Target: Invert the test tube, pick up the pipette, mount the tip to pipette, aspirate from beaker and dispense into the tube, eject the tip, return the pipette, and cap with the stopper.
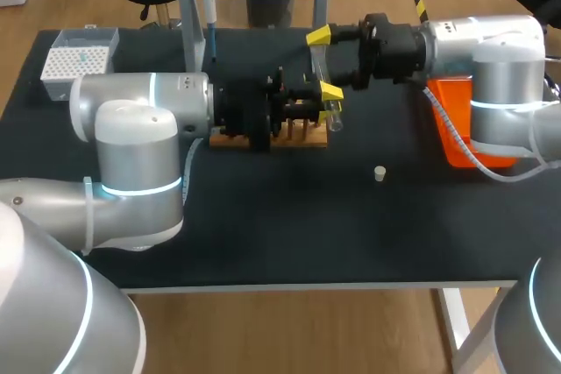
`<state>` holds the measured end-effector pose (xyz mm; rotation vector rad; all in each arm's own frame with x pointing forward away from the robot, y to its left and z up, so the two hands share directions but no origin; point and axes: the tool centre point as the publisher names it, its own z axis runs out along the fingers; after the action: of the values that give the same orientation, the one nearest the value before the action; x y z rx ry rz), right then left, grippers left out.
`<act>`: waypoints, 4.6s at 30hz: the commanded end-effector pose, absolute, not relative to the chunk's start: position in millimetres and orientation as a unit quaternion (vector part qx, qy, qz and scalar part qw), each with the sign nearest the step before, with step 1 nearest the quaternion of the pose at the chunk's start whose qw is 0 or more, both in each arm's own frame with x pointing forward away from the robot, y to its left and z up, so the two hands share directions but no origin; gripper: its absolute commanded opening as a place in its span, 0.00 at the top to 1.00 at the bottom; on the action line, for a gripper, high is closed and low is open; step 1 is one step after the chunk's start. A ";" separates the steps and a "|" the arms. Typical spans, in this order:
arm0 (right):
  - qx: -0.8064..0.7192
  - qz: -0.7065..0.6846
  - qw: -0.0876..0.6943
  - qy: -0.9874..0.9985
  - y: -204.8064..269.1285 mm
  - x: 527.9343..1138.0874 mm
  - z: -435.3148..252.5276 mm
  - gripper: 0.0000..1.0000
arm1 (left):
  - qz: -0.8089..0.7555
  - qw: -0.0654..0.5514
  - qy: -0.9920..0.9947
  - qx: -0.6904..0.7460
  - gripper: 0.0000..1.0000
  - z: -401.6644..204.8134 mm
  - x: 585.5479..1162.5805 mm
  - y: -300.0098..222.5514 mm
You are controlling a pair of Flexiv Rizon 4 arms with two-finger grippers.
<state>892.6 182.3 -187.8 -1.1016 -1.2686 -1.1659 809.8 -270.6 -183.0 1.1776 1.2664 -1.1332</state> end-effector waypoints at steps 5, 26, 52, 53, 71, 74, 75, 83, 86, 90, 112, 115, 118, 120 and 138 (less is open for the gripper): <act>-0.459 -0.487 0.521 -0.530 181.9 892.8 -188.1 0.00 | -0.470 0.513 0.526 0.489 1.00 -183.0 809.0 -270.3; -0.252 -0.630 0.022 -0.735 101.5 852.4 -203.8 0.00 | -0.470 0.513 0.526 0.489 1.00 -183.0 809.0 -270.3; -0.070 -0.584 -0.121 -0.800 93.8 867.8 -234.4 0.00 | -0.470 0.513 0.526 0.489 1.00 -183.0 809.0 -270.3; -0.066 -0.581 -0.120 -0.803 93.8 869.5 -236.3 0.00 | -0.470 0.513 0.526 0.489 1.00 -183.0 809.0 -270.3; -0.109 -0.547 -0.097 -0.824 110.1 890.5 -268.1 0.00 | -0.470 0.513 0.526 0.489 1.00 -183.0 809.0 -270.3; -0.127 -0.552 -0.111 -0.817 114.5 892.9 -269.9 0.00 | -0.470 0.513 0.526 0.489 1.00 -183.0 809.0 -270.3; -0.133 -0.553 -0.117 -0.814 115.9 893.5 -271.1 0.00 | -0.470 0.513 0.526 0.489 1.00 -183.0 809.0 -270.3; -0.143 -0.547 -0.135 -0.814 124.4 895.5 -283.7 0.00 | -0.470 0.513 0.526 0.489 1.00 -183.0 809.0 -270.3; -0.145 -0.543 -0.138 -0.815 125.8 896.8 -289.7 0.00 | -0.470 0.513 0.526 0.489 1.00 -183.0 809.0 -270.3; -0.142 -0.539 -0.137 -0.819 129.6 897.9 -296.9 0.00 | -0.470 0.513 0.526 0.489 1.00 -183.0 809.0 -270.3; -0.113 -0.536 -0.132 -0.826 139.6 899.2 -308.6 0.00 | -0.470 0.513 0.526 0.489 1.00 -183.0 809.0 -270.3; -0.113 -0.536 -0.132 -0.826 139.6 899.2 -308.6 0.00 | -0.470 0.513 0.526 0.489 1.00 -183.0 809.0 -270.3; -0.113 -0.536 -0.132 -0.826 139.6 899.2 -308.6 0.00 | -0.550 0.465 0.547 0.426 1.00 -192.6 821.2 -265.5; -0.113 -0.536 -0.132 -0.826 139.6 899.2 -308.6 0.00 | -0.637 0.399 0.569 0.334 1.00 -201.2 827.2 -259.5; -0.113 -0.536 -0.132 -0.826 139.6 899.2 -308.6 0.00 | -0.669 0.281 0.659 0.199 1.00 -198.4 840.8 -241.1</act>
<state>898.9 140.2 -308.7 -0.3903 -2.8396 -1.8426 835.5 -242.9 -204.7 0.6905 1.5489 -1.7351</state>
